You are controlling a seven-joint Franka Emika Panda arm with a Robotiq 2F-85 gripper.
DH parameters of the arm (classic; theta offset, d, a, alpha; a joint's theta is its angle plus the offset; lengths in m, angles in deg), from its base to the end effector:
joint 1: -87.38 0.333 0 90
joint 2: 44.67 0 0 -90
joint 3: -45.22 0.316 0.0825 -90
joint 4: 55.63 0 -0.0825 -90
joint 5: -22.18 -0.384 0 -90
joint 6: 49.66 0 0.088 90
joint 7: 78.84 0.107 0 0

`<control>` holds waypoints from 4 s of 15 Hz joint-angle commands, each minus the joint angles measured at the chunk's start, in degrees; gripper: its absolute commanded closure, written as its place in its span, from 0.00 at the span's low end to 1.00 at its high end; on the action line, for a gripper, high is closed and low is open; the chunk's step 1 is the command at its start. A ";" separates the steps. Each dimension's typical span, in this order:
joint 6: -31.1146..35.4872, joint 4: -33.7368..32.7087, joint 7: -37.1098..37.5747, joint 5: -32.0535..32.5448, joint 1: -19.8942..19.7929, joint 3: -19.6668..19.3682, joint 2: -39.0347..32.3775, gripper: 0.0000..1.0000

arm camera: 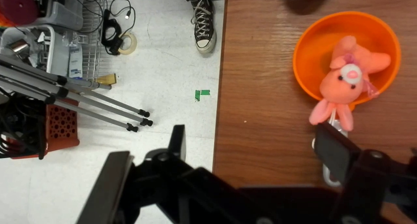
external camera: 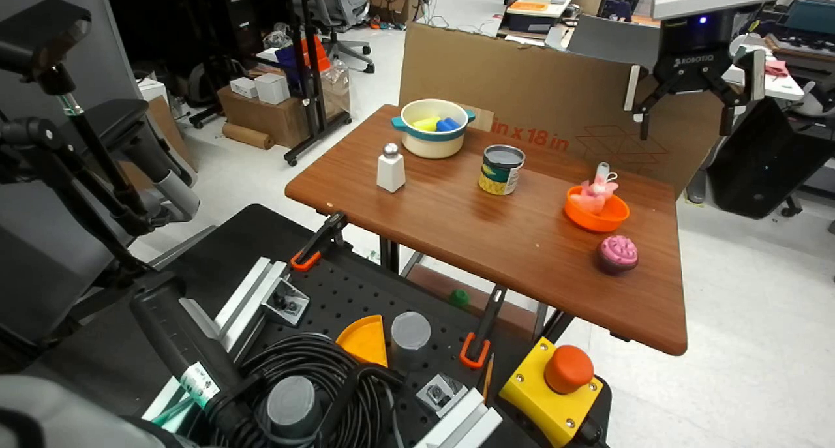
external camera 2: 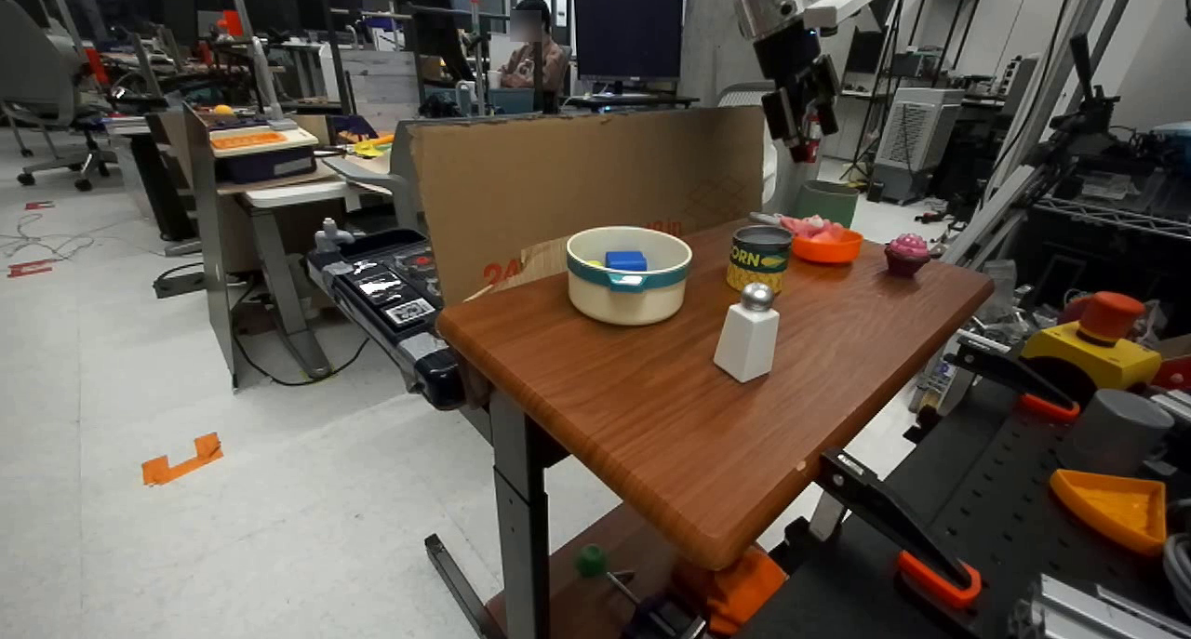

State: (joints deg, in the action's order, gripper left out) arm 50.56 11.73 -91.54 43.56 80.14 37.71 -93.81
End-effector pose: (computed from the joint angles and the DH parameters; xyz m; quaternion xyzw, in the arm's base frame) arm 0.7062 -0.1928 0.2647 0.9629 0.0557 -0.1847 0.1888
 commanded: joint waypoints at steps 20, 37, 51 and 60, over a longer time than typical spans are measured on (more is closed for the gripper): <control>-9.42 -2.21 3.51 -7.85 -1.75 0.39 -1.38 0.00; -2.04 -0.54 -4.12 -6.69 -1.59 1.03 -0.66 0.00; -2.18 -1.65 -2.00 -2.62 0.57 0.21 -3.69 0.00; -2.04 -0.46 -2.53 -2.60 0.16 0.71 -3.08 0.00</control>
State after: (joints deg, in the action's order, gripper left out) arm 48.74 11.58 -94.04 40.89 80.42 38.29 -96.75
